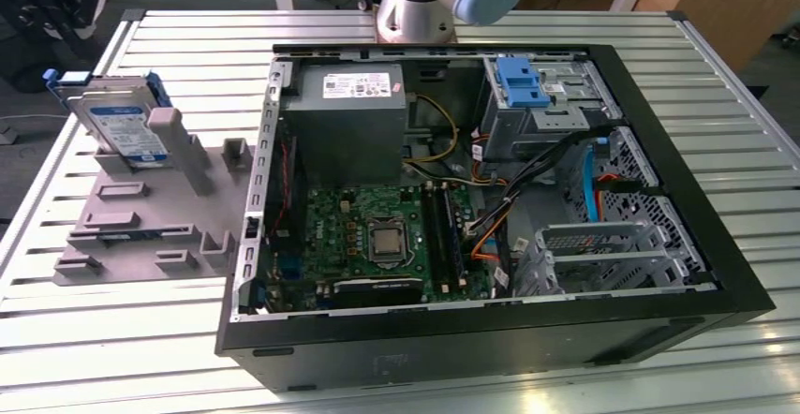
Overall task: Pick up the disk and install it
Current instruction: 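Reach for the disk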
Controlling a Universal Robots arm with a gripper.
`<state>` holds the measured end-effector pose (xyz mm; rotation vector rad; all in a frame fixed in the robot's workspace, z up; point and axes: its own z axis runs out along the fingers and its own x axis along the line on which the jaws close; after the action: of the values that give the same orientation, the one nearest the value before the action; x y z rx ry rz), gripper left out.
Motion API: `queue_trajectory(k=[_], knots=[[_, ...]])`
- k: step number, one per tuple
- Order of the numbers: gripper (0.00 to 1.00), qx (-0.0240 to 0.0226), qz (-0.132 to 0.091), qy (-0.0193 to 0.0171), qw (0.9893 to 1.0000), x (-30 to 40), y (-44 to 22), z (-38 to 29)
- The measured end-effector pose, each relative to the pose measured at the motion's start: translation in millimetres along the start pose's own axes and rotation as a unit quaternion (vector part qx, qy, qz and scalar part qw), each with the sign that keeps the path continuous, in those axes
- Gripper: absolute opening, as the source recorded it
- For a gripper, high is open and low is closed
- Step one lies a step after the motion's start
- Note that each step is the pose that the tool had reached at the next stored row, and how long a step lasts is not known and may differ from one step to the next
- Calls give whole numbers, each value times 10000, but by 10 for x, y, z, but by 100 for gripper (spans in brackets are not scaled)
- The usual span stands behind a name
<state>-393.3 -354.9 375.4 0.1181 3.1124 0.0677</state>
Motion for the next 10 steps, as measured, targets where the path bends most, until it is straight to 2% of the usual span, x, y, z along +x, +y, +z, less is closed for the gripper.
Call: queue_trajectory(k=[2, 7, 8, 10], knots=[[11, 0, 0, 0, 10000, 42, 21, 2], [11, 0, 0, 0, 10000, 206, 54, 12], [11, 5, 0, 0, 10000, 227, 67, 15], [11, 44, -1, 5, 10000, 244, 86, 17]])
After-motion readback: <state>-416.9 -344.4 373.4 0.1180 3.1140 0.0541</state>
